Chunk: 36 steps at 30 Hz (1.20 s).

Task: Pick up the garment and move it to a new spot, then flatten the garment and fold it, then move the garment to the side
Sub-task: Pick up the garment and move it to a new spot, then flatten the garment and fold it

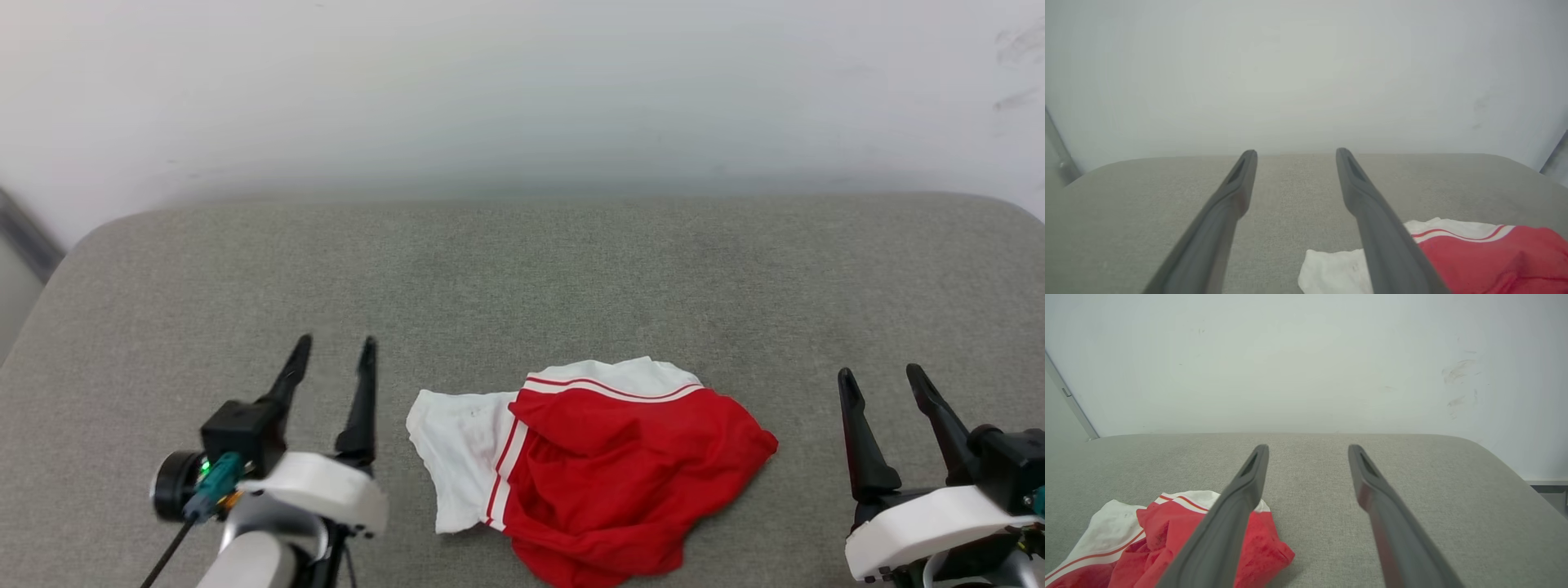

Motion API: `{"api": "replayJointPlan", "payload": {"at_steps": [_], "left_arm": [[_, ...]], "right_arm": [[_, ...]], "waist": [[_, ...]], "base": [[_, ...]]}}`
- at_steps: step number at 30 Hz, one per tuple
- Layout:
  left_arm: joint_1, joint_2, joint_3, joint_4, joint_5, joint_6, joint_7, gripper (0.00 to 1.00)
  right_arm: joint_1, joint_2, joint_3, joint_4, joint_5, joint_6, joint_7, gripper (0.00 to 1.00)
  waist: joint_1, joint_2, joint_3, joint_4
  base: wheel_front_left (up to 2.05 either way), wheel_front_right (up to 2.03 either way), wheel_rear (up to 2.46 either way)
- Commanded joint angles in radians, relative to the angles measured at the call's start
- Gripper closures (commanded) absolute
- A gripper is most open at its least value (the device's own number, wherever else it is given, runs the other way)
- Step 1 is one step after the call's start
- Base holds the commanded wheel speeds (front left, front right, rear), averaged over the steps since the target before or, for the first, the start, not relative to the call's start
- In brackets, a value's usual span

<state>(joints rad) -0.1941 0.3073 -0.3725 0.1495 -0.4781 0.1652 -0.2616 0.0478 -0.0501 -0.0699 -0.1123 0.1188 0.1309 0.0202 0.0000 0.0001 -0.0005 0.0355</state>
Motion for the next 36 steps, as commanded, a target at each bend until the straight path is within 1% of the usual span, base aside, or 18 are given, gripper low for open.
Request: {"api": "replayJointPlan", "payload": {"at_steps": [1, 4, 8, 14, 21, 26, 31, 33, 36], "left_arm": [[0.013, 0.003, 0.008, -0.001, 0.005, 0.005, -0.004, 0.00], [0.052, 0.013, 0.064, -0.006, 0.014, 0.002, -0.005, 0.00], [0.100, 0.027, 0.107, -0.009, 0.032, -0.013, -0.005, 0.00], [0.138, 0.025, 0.126, -0.011, 0.052, -0.033, -0.005, 0.00], [0.116, 0.010, 0.127, -0.008, 0.072, -0.053, -0.005, 0.00], [0.102, 0.005, 0.131, -0.006, 0.081, -0.066, -0.005, 0.00], [0.078, -0.012, 0.131, -0.023, 0.095, -0.079, -0.004, 0.00], [0.062, -0.017, 0.130, -0.027, 0.100, -0.091, -0.004, 0.00], [0.039, -0.027, 0.130, -0.035, 0.114, -0.104, -0.004, 0.00]], "right_arm": [[0.008, 0.000, -0.001, -0.005, -0.001, 0.000, 0.003, 0.00], [0.018, 0.000, -0.005, -0.009, -0.002, 0.000, 0.007, 0.00], [0.023, 0.000, -0.005, -0.012, -0.002, 0.000, 0.013, 0.00], [0.025, 0.000, -0.008, -0.020, -0.003, 0.000, 0.018, 0.00], [0.017, 0.000, -0.006, -0.015, 0.004, 0.000, 0.017, 0.00], [-0.002, 0.000, -0.023, 0.027, 0.016, 0.000, 0.021, 0.00], [-0.060, 0.000, -0.075, 0.104, 0.020, 0.000, 0.035, 0.00], [-0.095, 0.000, -0.095, 0.138, 0.002, 0.000, 0.056, 0.00], [-0.164, 0.000, -0.110, 0.195, -0.012, 0.000, 0.136, 0.00]], "waist": [[0.0000, -0.0001, 0.000, 0.001], [0.0000, -0.0001, 0.000, 0.008], [0.0000, -0.0001, -0.005, 0.009], [0.0000, -0.0001, -0.007, 0.008], [0.0000, -0.0001, -0.005, 0.008], [0.0000, -0.0001, 0.006, 0.016], [0.0000, -0.0001, 0.042, 0.056], [0.0000, -0.0001, 0.065, 0.078], [0.0000, -0.0001, 0.098, 0.106]], "base": [[0.00, 0.00, 0.00], [0.00, 0.00, 0.00], [0.00, 0.00, 0.00], [0.00, 0.00, 0.00], [0.00, 0.00, 0.00], [0.00, 0.00, 0.00], [0.00, 0.00, 0.00], [0.00, 0.00, 0.00], [0.00, 0.00, 0.00]]}}
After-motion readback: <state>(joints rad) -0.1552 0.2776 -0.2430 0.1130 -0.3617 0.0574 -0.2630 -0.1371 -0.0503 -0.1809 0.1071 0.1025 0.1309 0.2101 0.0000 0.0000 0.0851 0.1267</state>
